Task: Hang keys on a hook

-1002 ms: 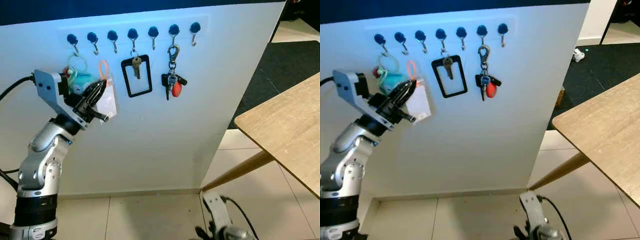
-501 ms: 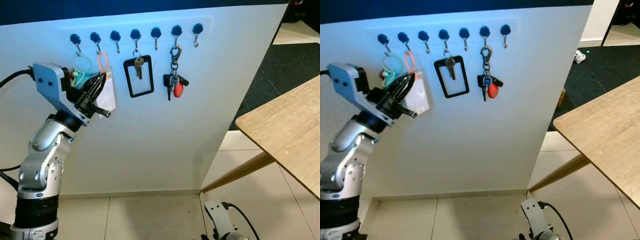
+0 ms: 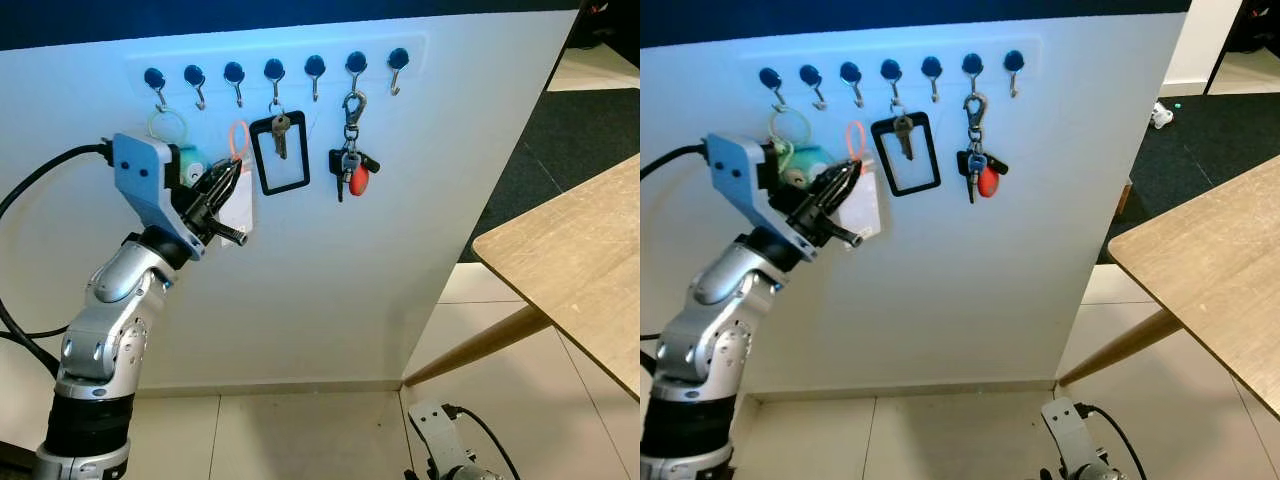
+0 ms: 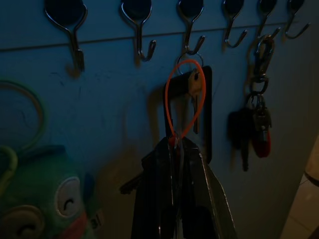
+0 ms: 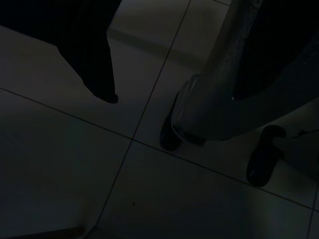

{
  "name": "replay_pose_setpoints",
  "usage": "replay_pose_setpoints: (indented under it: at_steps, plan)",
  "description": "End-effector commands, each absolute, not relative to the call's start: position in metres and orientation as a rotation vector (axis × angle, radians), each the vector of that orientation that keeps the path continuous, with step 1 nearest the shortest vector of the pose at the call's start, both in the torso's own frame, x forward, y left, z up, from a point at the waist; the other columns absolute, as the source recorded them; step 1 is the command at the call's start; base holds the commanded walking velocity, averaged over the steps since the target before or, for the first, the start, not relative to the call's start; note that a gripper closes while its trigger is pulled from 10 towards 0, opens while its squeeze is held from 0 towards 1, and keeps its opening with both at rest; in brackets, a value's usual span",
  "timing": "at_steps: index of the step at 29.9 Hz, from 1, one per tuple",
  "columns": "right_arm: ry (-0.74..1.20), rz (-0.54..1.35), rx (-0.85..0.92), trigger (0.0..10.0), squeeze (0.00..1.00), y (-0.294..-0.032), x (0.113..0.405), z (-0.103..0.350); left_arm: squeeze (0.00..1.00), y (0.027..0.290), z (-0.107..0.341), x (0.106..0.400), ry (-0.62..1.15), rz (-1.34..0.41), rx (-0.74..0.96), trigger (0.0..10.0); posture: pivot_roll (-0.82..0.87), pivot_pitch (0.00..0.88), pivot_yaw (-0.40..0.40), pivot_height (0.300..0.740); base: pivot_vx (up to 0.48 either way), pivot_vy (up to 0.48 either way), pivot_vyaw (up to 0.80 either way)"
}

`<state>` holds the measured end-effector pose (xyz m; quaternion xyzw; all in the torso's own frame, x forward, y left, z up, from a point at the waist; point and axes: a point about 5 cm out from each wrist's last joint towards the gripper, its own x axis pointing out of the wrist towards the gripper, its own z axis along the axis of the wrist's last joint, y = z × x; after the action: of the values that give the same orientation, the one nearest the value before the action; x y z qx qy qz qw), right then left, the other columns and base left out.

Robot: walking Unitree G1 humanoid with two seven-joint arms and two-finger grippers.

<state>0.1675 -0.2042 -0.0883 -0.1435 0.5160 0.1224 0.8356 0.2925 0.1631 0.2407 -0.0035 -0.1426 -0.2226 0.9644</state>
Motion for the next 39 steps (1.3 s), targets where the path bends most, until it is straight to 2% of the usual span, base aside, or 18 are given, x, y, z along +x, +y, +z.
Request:
replay_pose_setpoints:
  at_steps: [1, 11, 39]
  plan:
    - [1.2, 0.274, -0.311, 10.0, 0.0, -0.205, 0.138, -0.1, 0.0, 0.16, 0.241, 0.296, -0.273, -0.42, -0.006, 10.0, -0.05, 0.079, 0.071, 0.74, 0.0, 0.0, 0.0]
    - [1.202, 0.27, -0.31, 10.0, 0.0, -0.207, 0.138, -0.1, 0.0, 0.165, 0.242, 0.306, -0.256, -0.332, -0.011, 10.0, -0.05, 0.078, 0.077, 0.74, 0.0, 0.0, 0.0]
    - [1.198, 0.262, -0.302, 10.0, 0.0, -0.209, 0.147, -0.097, 0.0, 0.161, 0.253, 0.311, -0.284, -0.317, 0.035, 10.0, -0.05, 0.08, 0.084, 0.74, 0.0, 0.0, 0.0]
